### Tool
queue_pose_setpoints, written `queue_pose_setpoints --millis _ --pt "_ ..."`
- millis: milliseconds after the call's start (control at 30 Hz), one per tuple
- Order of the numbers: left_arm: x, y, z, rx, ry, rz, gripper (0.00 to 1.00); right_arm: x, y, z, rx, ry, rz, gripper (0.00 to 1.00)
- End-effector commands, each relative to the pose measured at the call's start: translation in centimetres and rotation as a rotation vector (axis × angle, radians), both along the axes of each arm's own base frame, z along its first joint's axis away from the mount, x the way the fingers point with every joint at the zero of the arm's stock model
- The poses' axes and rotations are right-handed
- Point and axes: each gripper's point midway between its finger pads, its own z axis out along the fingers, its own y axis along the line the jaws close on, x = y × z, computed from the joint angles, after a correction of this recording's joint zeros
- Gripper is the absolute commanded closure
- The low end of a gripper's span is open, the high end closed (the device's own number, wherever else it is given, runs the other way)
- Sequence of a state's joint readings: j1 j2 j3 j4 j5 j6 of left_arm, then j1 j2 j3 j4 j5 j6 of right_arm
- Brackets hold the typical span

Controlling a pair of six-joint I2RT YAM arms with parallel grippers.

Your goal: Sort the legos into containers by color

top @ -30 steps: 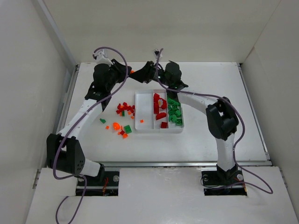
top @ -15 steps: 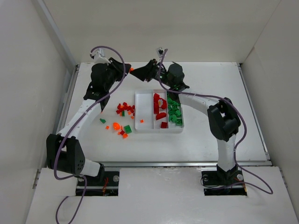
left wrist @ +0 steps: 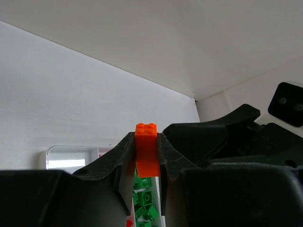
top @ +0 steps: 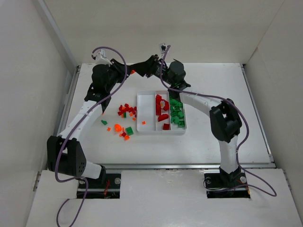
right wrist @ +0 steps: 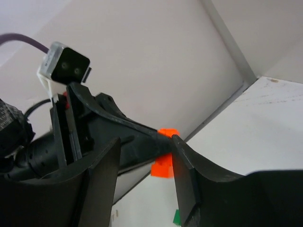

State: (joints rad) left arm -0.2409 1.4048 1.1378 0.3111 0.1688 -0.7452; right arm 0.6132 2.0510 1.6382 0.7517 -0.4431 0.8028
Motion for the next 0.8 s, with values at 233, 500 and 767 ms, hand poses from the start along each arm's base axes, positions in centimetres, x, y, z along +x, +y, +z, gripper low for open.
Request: queue_pose_setpoints --millis 233,500,767 --pt "-1.0 -0.7 0.1 -0.01 0.005 -0.031 1.0 -0.5 1.0 1.8 0.013 -0.02 -0.015 0.49" --pt "-0.8 0.1 0.4 0.019 -0.016 -0.006 1.0 0.0 -0.6 0.0 -0.04 0.03 -0.095 0.44" --pt "-0.4 0.9 0.8 0.036 -0.043 0.02 1.0 -0.7 -0.7 -0.2 -0.063 0.018 -0.076 0.44"
